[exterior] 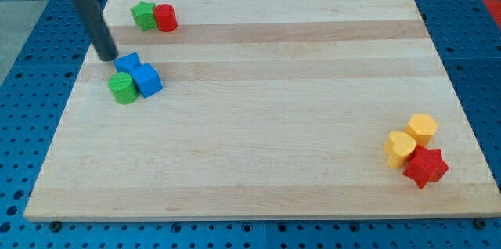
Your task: Push the green circle and blue cube slightly to the right
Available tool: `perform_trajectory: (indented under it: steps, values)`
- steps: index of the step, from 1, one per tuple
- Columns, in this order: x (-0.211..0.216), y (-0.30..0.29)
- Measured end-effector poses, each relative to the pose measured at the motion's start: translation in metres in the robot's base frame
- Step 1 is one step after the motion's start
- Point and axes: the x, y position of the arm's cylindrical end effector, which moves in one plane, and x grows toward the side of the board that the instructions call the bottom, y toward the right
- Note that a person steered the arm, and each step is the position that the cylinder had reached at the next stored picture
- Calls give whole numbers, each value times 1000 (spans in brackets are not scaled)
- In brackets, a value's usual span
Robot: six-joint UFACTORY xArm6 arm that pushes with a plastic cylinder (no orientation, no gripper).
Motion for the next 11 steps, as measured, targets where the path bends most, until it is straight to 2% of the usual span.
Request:
perform_trajectory:
  steps: [6, 7, 8, 10, 11]
  values:
    - [65, -11]
    - [96, 6]
    - [90, 10]
    - [69, 89]
    - [31, 89]
